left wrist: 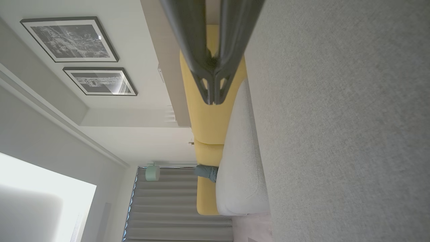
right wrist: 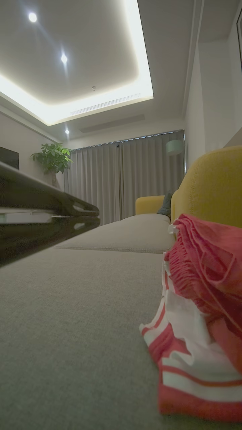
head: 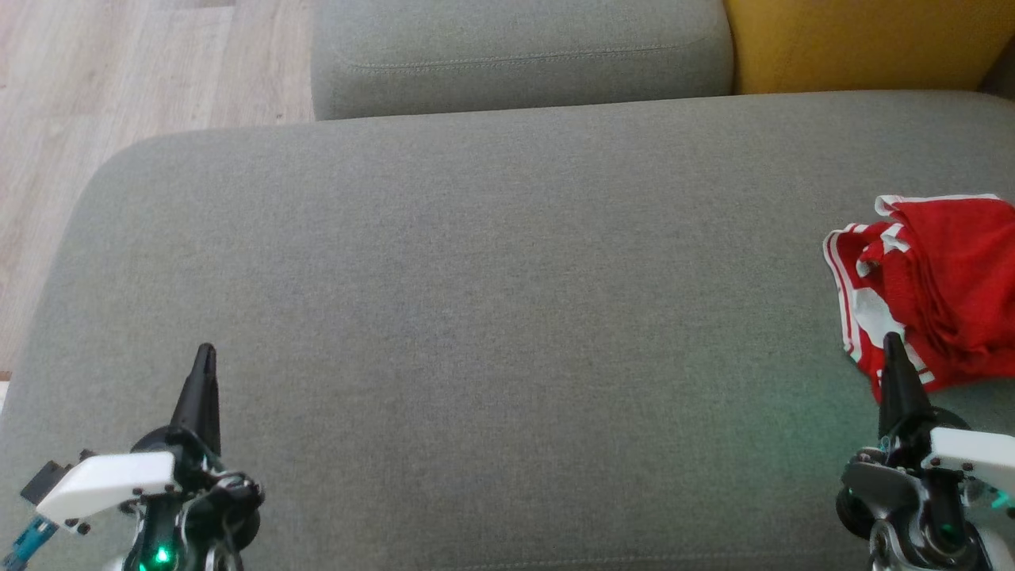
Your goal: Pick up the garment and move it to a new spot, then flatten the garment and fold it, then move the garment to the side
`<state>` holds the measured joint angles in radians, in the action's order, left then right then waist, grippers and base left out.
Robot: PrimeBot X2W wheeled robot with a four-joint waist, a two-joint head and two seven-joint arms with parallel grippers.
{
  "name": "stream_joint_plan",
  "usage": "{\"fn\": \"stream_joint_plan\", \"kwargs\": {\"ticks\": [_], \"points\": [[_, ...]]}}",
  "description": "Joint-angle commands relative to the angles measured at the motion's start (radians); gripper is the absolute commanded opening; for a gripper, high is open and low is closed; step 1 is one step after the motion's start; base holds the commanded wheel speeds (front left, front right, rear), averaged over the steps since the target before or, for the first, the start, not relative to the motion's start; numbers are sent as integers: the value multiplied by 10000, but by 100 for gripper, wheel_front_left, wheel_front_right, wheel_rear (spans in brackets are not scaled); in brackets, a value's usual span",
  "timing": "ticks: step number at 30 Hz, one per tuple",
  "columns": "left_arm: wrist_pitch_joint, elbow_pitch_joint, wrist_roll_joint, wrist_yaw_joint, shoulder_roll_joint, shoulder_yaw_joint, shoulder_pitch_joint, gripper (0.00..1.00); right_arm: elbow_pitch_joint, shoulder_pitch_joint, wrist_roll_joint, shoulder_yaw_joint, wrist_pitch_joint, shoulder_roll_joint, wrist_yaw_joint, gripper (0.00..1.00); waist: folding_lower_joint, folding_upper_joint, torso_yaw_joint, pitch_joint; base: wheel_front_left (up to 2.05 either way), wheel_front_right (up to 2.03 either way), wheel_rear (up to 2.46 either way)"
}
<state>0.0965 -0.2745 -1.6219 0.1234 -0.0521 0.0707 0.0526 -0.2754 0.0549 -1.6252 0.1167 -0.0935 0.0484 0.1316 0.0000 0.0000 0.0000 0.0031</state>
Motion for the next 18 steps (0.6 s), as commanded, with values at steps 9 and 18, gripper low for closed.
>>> {"fn": "stream_joint_plan", "kwargs": {"ticks": [9, 18], "points": [[93, 296, 58, 73, -52, 340, 546, 0, 314, 518, 59, -158, -94, 115, -9, 0, 0, 0, 0, 0, 0, 0, 0], [104, 296, 69, 73, -43, 354, 547, 0, 313, 520, 74, -140, -108, 102, -9, 0, 0, 0, 0, 0, 0, 0, 0]]}}
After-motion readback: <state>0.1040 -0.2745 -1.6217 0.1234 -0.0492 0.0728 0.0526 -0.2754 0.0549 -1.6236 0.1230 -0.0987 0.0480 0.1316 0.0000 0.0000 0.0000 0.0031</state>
